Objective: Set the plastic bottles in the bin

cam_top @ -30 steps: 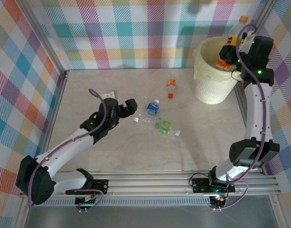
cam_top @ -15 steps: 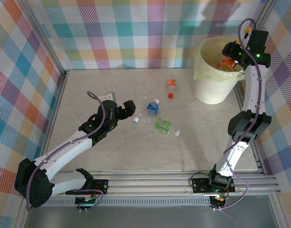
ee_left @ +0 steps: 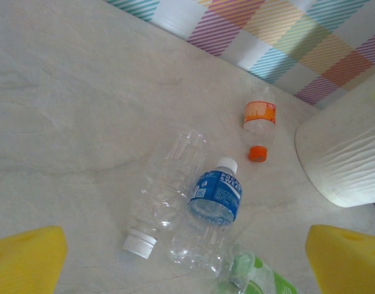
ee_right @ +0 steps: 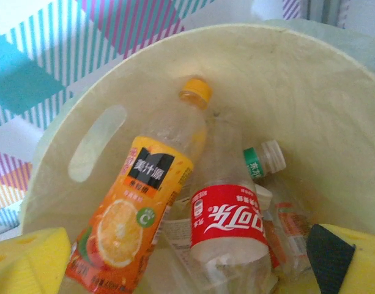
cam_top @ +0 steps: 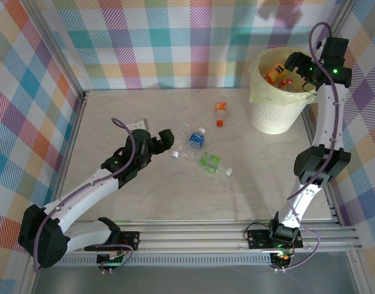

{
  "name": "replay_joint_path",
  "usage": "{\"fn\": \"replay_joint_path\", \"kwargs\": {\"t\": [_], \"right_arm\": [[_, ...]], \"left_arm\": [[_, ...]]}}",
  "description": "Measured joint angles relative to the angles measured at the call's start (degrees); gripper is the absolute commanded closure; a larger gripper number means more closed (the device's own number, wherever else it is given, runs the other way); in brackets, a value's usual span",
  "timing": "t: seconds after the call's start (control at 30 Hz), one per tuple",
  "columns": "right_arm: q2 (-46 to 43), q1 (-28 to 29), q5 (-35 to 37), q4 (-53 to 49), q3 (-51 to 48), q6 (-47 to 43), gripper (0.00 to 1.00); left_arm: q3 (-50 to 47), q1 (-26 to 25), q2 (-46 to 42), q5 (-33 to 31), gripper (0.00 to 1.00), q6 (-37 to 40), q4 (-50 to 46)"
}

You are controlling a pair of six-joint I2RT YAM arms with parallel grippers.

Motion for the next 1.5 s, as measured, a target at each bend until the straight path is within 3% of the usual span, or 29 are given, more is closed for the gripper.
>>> {"fn": "replay_joint_path", "kwargs": {"t": [0.2,0.43,0.77,1.17,1.5], "right_arm": [[-3.9,1.9,-4.5,1.3,-5.2,-1.2,0.0],[-12.3,6.8,-11.4,6.8,-18.1,-2.4,0.0],[-24.2,21.6,-15.1,15.7,-38.7,-15.1,0.0],[-23.2,34.4,-14.3,9.3,-53.6,-39.0,0.0],[-11.9,42.0,-5.3,7.9,-56.2,-45.6,0.0]], "left_arm": [[0.0,0.0,0.9,0.0,0.0,0.0,-0.2],[0.0,0.0,2.4,-1.1,0.0,-1.2,-1.6],[1.3,0.0,4.7,-4.4,0.0,-4.9,-4.7],[1.3,0.0,4.9,-7.1,0.0,-7.8,-5.0],[1.3,0.0,4.9,-8.1,0.0,-9.3,-5.5]]}}
